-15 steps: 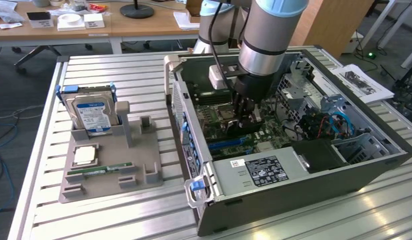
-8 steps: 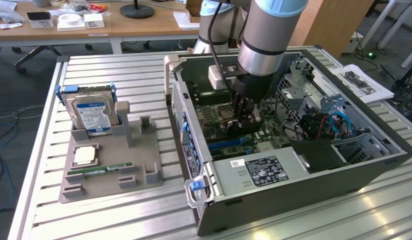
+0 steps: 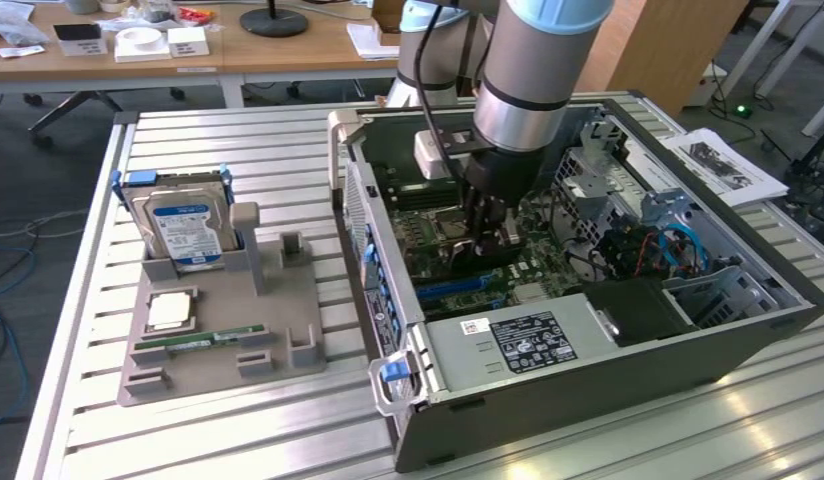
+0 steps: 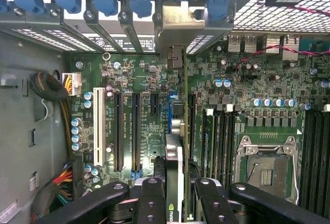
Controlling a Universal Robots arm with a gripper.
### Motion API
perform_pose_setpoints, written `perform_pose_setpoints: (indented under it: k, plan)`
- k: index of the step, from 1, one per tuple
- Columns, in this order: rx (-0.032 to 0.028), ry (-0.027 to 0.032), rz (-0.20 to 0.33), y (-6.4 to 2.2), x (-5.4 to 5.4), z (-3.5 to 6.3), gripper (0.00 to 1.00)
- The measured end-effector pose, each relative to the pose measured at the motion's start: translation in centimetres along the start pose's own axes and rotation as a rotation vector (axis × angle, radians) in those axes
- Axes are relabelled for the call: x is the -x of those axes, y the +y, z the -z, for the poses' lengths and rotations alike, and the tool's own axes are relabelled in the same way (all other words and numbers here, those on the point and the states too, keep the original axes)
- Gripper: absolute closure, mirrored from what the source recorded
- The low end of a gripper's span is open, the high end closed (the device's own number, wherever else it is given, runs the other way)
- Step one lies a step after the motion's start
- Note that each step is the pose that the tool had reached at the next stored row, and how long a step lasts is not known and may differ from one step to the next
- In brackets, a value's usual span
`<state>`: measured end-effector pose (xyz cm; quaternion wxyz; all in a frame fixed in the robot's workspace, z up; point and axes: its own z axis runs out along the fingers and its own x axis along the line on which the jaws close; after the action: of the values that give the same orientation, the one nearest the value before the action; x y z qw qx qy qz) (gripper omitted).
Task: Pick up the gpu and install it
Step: 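Insert the gpu into the slot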
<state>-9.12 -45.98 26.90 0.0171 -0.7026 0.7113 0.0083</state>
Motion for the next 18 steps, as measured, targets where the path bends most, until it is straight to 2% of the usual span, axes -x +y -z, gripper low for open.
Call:
perform_pose_setpoints:
  k: [18]
  plan:
    - [-0.0003,-0.0001,-0.007,0.22,-0.02,-0.02,0.73]
